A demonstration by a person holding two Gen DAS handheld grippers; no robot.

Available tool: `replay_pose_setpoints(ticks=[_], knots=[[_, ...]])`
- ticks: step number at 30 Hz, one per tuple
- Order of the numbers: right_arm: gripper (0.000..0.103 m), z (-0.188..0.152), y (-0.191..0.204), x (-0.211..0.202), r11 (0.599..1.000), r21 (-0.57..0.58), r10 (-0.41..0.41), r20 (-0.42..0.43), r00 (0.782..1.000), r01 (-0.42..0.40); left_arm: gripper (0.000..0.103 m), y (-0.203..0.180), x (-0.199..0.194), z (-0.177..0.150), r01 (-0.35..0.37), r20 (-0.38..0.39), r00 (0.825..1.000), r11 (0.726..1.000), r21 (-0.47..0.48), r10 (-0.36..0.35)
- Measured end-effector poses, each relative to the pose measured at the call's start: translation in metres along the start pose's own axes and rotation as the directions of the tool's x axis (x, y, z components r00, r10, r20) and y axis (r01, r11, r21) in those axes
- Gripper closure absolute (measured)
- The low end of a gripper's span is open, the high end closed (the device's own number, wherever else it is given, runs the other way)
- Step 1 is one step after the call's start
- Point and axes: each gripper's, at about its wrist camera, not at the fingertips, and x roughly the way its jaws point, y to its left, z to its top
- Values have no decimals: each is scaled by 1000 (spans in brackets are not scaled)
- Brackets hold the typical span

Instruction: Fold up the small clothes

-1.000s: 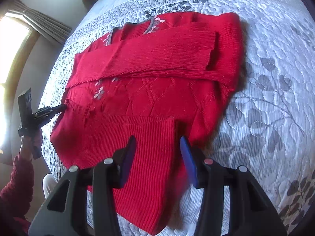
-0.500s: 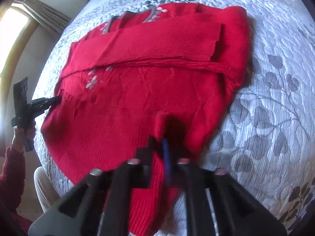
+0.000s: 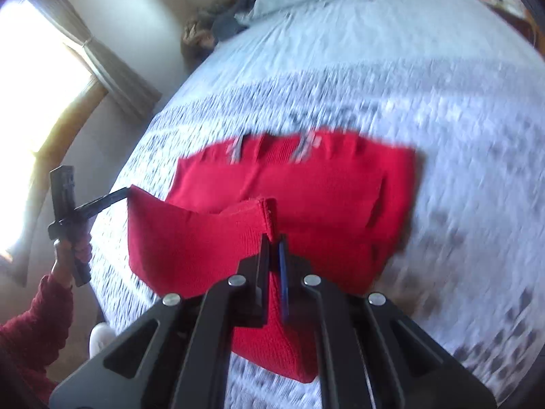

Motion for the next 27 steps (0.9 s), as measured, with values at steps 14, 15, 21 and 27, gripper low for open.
replay_pose_setpoints(ticks=[14, 15, 21, 27], knots=[[99, 119, -93, 143, 959, 158, -221, -112, 969, 237, 101, 32, 180, 102, -260, -113, 962, 959, -112, 248], [99, 116, -101, 157, 951, 171, -234, -138, 962, 256, 101, 36, 192, 96, -275, -137, 956, 955, -109, 259], [95, 97, -117, 191, 940, 172, -261, -200, 944, 296, 101, 43, 224, 74, -301, -185, 941, 950, -79, 283], [74, 86, -111, 163, 940, 184, -257, -166, 952, 286, 70, 39, 197, 78, -272, -198, 947, 959, -83, 252]])
